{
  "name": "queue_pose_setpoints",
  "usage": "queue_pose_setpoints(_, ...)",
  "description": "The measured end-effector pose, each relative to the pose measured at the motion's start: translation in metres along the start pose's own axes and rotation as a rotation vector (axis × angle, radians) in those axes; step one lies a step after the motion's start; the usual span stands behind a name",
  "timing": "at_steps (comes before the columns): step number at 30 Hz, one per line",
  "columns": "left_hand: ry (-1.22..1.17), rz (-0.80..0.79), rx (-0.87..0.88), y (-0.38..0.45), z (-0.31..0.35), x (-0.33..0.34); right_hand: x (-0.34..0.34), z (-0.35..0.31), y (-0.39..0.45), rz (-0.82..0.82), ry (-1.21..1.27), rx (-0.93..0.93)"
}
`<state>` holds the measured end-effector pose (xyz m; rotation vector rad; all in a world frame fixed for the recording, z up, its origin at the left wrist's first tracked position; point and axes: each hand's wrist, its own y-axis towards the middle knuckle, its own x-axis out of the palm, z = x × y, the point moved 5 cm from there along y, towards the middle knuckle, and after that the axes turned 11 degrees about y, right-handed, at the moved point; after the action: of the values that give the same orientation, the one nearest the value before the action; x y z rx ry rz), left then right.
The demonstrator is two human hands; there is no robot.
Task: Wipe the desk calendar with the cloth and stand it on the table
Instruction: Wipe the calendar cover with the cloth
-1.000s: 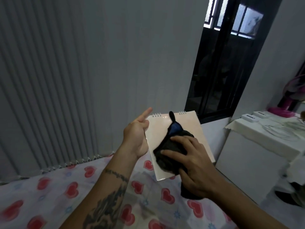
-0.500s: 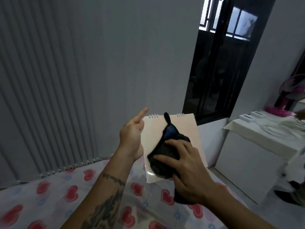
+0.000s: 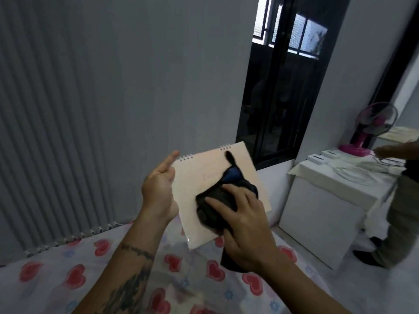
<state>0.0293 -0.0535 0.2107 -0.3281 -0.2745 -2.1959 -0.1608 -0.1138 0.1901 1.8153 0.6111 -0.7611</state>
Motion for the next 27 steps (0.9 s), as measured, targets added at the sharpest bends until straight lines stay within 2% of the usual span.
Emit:
queue_pose_setpoints(3,-0.068,0.011,-0.055,0.004,0.002,-0.011,-0.016,0.034,0.0,0.151,0.113,0.219)
queue_pose_setpoints(7,-0.054,-0.058,-0.107,0.0,-0.007,-0.003,-0.024,0.048,0.024,0.182,0.103,0.336)
queue_pose_setpoints(11,-0.005,-0.111,-0.057,-0.002,-0.011,0.014,-0.019,0.033,0.044,0.129,0.015,0.301)
queue_pose_setpoints(16,0.075,-0.179,0.09,-0.009,-0.011,0.022,0.005,0.001,0.035,0.011,0.27,0.153)
queue_pose_setpoints(18,0.056,-0.213,0.16,-0.012,-0.008,0.022,0.002,0.002,0.036,-0.035,0.301,0.083)
queue_pose_setpoints(21,0.077,-0.225,0.215,-0.014,-0.005,0.025,-0.01,0.015,0.048,0.02,0.278,0.088)
queue_pose_setpoints(27,0.059,-0.144,0.273,-0.007,0.007,0.014,-0.023,0.035,0.052,0.224,0.276,0.239)
